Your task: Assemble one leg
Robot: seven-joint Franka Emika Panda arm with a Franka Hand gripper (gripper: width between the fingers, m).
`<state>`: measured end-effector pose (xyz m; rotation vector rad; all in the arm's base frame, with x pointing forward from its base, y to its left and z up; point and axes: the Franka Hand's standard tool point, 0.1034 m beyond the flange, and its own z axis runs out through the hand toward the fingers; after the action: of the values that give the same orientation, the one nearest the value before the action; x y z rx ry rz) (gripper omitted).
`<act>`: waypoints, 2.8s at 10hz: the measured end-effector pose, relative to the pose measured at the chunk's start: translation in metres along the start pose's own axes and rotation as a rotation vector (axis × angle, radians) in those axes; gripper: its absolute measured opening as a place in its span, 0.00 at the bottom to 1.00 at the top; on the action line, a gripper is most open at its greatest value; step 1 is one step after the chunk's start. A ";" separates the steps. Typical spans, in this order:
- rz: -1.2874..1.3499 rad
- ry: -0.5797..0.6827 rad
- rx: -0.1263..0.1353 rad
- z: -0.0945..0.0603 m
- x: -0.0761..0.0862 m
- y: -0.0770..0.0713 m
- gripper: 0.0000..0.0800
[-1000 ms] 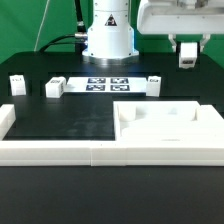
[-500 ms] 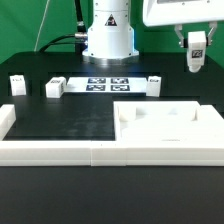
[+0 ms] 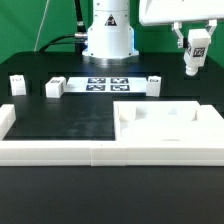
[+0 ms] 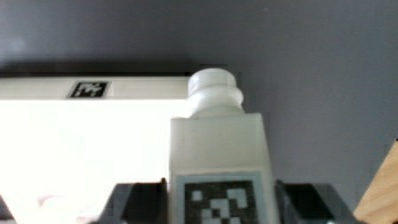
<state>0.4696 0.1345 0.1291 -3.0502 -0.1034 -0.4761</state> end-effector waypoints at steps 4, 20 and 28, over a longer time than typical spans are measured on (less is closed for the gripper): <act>0.014 -0.005 0.008 0.001 0.001 0.000 0.36; -0.202 0.181 -0.006 0.063 0.135 0.024 0.36; -0.189 0.174 -0.006 0.092 0.129 0.026 0.36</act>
Offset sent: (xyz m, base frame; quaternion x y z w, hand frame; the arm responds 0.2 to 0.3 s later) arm 0.0000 0.0000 0.0000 0.0000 0.0000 0.0000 1.0000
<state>0.6218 0.1214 0.0803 -3.0013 -0.3853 -0.7522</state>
